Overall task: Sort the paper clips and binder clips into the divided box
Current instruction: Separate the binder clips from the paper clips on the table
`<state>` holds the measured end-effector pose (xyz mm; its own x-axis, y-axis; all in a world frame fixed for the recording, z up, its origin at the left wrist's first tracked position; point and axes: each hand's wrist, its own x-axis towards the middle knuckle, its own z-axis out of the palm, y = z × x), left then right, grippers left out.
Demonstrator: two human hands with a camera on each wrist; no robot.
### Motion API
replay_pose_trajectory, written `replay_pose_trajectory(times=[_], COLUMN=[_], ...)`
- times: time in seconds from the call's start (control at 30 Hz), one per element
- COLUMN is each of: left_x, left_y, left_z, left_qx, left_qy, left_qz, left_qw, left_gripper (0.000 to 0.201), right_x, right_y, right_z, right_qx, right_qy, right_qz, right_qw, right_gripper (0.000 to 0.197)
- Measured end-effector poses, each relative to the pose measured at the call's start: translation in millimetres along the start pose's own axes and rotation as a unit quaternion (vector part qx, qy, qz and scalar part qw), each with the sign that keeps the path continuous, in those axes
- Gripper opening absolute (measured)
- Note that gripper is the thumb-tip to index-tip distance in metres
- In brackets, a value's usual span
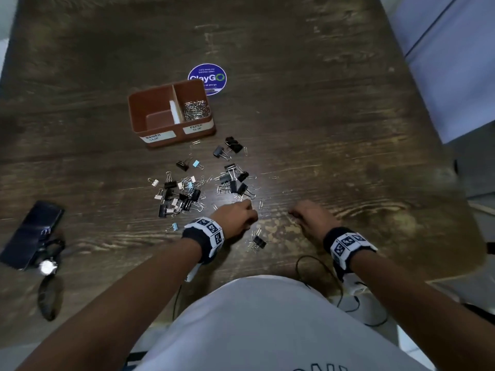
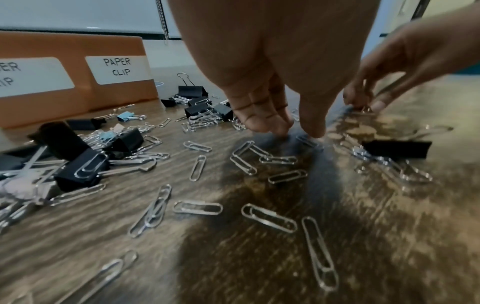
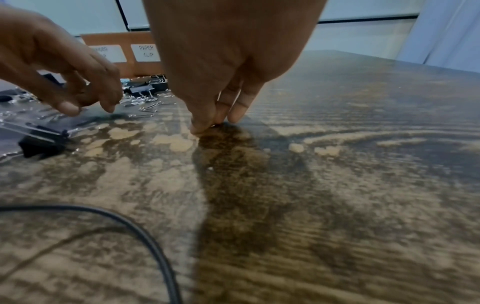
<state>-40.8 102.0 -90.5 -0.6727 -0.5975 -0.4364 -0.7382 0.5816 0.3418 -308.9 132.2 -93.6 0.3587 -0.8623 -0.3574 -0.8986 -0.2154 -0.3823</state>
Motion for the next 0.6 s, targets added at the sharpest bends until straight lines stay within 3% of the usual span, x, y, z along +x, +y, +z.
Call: replay_pose_trajectory(times=[0.2, 0.37, 0.6], left_x=[1, 0, 5], left_y=[3, 6, 6], left_z=[3, 0, -30], left_qx=[0.067, 0.124, -0.019], left_qy=[-0.007, -0.030, 0.015], left_qz=[0.026, 0.045, -0.049], left_qw=[0.997, 0.991, 0.998], left_gripper=[0.024, 0.027, 0.021], right_x=[6, 30, 56], right_y=[-9, -5, -4], right_z=[1, -10, -27], right_qx=[-0.028, 0.040, 0.029], right_qy=[-0.027, 0.014, 0.020], right_qz=[-0.006, 0.012, 0.032], right_qw=[0.999, 0.999, 0.999], right_gripper=[0.040, 0.041, 0.061])
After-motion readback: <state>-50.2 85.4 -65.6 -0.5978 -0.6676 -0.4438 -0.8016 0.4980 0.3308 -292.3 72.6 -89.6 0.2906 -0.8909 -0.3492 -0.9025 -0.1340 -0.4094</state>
